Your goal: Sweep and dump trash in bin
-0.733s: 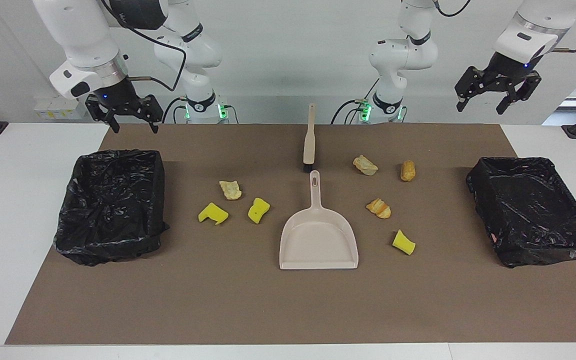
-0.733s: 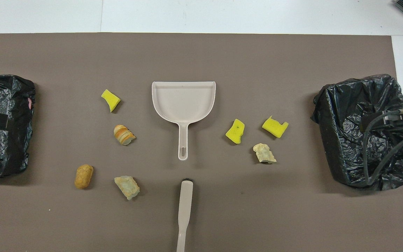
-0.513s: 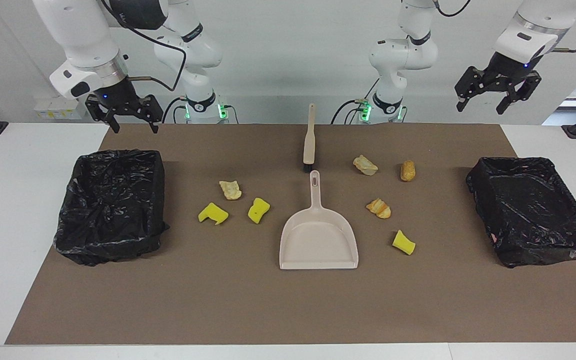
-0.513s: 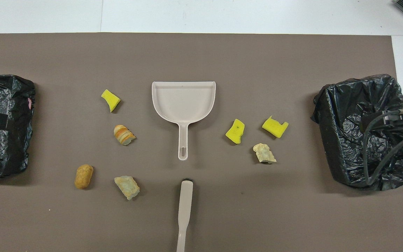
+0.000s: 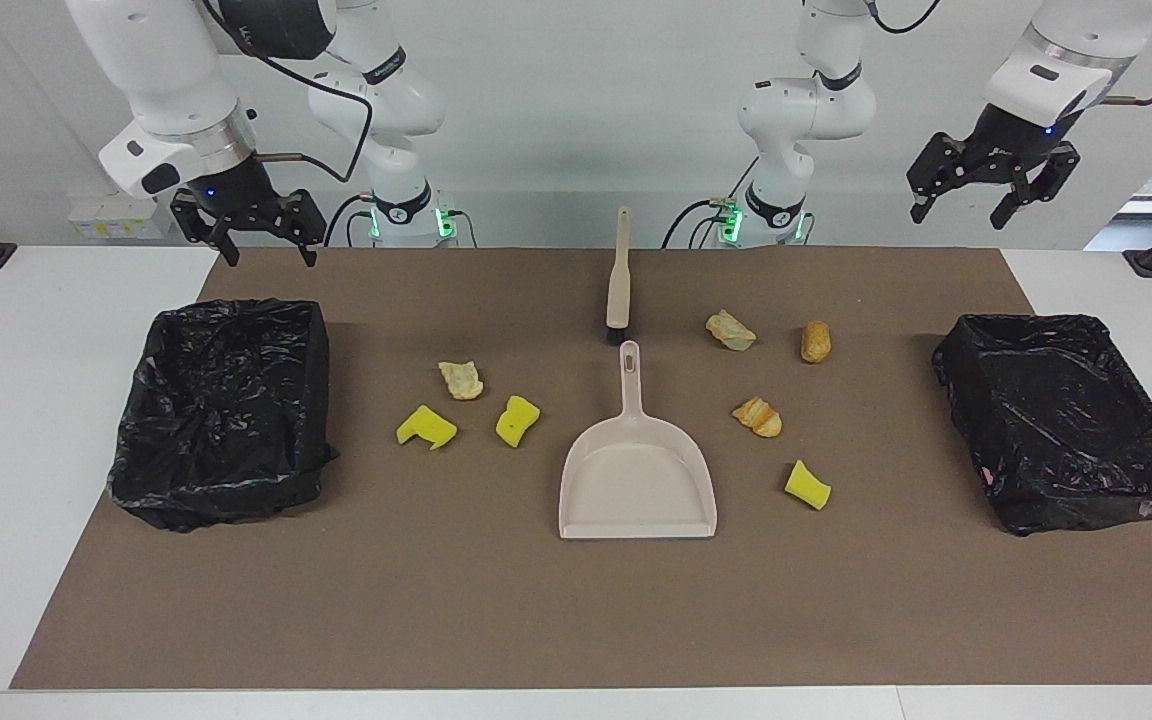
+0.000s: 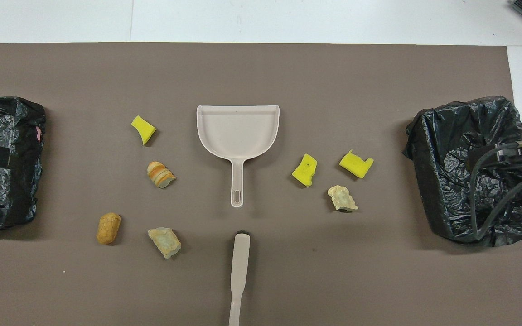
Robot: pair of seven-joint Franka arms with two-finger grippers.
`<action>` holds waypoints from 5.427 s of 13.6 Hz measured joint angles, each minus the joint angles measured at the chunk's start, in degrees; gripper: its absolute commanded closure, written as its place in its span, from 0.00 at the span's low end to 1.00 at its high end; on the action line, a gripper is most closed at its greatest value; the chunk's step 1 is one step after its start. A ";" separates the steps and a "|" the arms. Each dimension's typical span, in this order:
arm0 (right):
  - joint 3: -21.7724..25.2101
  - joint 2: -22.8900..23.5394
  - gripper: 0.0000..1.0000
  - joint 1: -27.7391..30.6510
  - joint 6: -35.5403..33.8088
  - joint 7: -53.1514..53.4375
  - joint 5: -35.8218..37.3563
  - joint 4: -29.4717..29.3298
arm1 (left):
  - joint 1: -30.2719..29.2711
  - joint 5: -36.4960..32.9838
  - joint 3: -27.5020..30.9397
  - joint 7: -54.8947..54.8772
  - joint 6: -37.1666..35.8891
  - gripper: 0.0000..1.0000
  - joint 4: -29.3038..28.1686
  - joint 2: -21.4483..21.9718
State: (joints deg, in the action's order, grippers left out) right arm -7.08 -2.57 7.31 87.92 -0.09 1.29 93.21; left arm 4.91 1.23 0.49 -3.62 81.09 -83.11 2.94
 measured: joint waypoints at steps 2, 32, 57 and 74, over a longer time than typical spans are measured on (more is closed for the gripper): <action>0.00 0.00 0.00 0.00 0.00 0.00 0.00 0.00 | 0.02 0.00 -0.21 0.00 0.00 0.00 0.00 0.00; -1.50 12.12 0.00 -11.47 7.86 9.58 0.20 1.01 | 50.64 0.50 -3.81 38.88 45.14 0.73 -63.43 10.43; -2.06 26.04 0.04 -39.85 35.92 44.56 4.11 3.18 | 5.94 -11.12 -1.29 28.13 35.77 1.00 -55.23 11.35; -1.48 24.38 1.00 -38.85 32.16 33.72 9.35 2.59 | 9.73 0.53 -2.91 58.22 25.86 1.00 -60.04 13.05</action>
State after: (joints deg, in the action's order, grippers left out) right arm -8.56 21.82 -31.54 120.08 33.63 10.64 95.80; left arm 14.65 1.76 -2.42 54.60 106.95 -143.14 15.98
